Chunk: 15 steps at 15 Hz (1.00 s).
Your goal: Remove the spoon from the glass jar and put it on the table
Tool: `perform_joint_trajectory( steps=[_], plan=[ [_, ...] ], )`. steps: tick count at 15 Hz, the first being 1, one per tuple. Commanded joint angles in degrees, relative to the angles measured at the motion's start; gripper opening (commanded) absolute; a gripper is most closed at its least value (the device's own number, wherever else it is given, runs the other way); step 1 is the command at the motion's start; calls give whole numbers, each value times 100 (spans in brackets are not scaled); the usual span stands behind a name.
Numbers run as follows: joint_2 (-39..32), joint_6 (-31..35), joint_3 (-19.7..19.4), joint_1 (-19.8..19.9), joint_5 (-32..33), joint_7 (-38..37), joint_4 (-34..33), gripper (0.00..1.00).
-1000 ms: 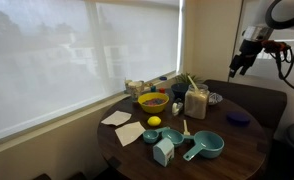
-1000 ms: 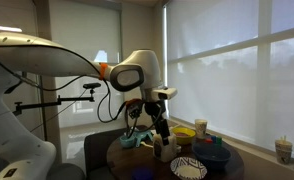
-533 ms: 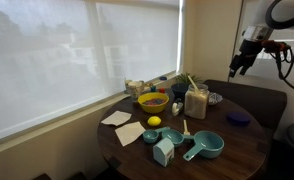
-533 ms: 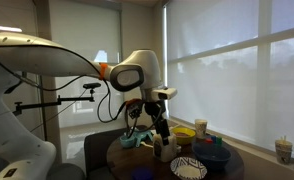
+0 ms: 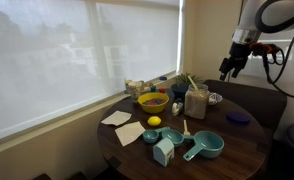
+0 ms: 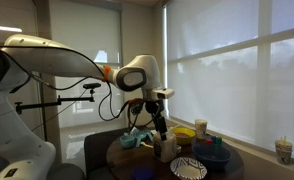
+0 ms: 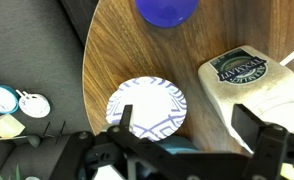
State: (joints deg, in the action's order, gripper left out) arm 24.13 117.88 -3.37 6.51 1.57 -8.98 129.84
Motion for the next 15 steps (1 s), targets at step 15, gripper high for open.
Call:
perform_joint_trajectory(
  steps=[15],
  plan=[
    [-1624,1317,619,-280,118,-1708,-1309,100]
  ],
)
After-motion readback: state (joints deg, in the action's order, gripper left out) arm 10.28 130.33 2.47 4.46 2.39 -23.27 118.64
